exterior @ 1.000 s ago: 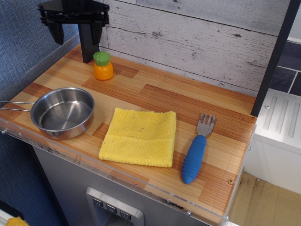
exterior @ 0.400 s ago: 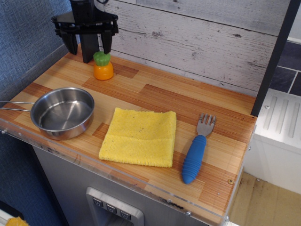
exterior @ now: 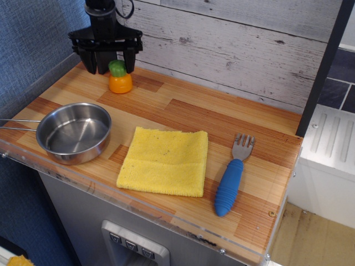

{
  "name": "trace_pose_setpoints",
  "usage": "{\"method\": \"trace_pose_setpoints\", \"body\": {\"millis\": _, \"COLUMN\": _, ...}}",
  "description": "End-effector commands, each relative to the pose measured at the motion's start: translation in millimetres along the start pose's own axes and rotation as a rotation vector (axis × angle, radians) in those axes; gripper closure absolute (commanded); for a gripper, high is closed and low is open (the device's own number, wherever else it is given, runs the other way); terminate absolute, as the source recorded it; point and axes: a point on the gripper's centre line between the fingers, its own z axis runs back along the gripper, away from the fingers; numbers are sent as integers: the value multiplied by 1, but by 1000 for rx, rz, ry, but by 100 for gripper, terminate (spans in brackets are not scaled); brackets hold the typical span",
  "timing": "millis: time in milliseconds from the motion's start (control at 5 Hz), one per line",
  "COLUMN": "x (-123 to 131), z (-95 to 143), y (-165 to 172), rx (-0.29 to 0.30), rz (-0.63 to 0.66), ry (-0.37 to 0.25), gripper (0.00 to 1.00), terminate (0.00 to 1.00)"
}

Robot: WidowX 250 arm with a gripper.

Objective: Place the container in the pan

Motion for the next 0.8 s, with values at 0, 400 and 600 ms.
{"method": "trace_pose_setpoints", "body": {"millis": 0, "x": 11, "z": 5, "y": -1, "rx": -8, "rz": 9, "ry": -65, "gripper": 100, "terminate": 0}}
{"method": "trace_pose_setpoints", "body": {"millis": 400, "x": 10, "z": 9, "y": 0, "rx": -1, "rz": 0, "ry": -75, "gripper": 100, "terminate": 0}}
{"method": "trace_pose_setpoints", "body": {"millis": 600, "x": 13, "z": 23, "y": 0, "rx": -8, "rz": -12, "ry": -72, "gripper": 100, "terminate": 0}}
